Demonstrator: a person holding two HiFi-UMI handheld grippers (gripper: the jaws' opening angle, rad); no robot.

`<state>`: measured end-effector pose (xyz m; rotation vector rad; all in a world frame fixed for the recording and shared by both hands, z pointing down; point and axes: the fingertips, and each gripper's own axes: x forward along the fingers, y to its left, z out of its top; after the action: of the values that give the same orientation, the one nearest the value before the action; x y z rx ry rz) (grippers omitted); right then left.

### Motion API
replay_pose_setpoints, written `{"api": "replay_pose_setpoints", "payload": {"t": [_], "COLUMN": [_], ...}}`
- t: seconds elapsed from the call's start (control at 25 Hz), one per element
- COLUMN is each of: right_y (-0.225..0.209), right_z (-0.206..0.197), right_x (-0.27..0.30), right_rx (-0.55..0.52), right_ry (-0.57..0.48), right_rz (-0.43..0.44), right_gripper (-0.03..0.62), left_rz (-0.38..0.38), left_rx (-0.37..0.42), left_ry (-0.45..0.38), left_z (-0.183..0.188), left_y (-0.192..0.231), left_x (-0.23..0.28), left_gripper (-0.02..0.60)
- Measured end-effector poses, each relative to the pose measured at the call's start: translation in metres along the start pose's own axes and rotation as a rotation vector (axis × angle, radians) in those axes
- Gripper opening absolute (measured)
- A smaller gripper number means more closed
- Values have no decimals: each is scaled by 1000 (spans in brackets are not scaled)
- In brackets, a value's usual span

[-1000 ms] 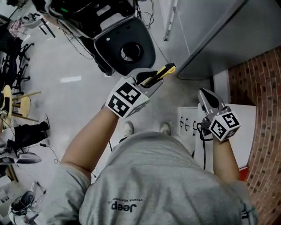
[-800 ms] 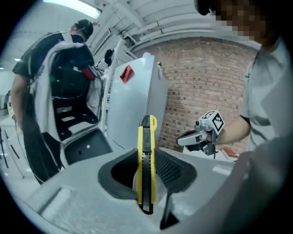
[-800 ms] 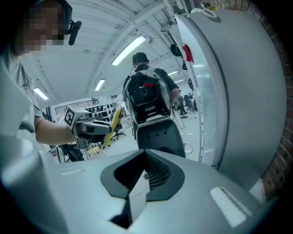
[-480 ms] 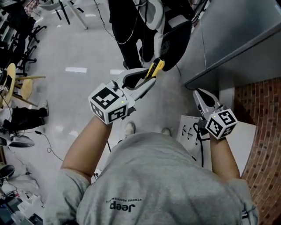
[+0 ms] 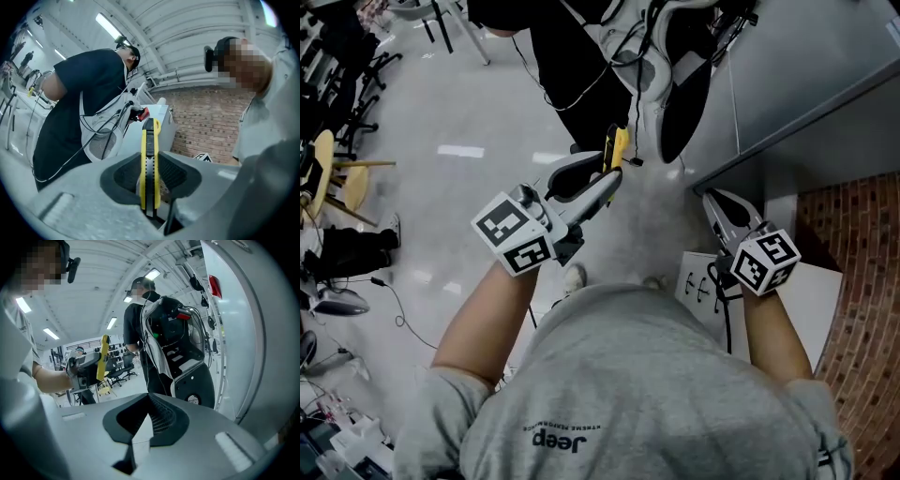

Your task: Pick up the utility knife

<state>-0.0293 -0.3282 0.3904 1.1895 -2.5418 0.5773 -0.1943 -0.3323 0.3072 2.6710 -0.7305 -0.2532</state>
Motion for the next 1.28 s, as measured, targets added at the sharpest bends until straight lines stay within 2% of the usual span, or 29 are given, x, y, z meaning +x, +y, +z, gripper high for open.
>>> {"api": "replay_pose_setpoints", "payload": {"t": [1.28], "right_y": [-6], "right_z": [3], "right_x": [-22], "right_rx": [6], "right_ry": [-22], "right_rz": [-81], "right_gripper": [8], "left_rz": [-60], "left_rx": [-1], "left_ry": [-43], "left_z": [14], "left_y": [-18], "left_x": [5], "left_gripper": [117]}}
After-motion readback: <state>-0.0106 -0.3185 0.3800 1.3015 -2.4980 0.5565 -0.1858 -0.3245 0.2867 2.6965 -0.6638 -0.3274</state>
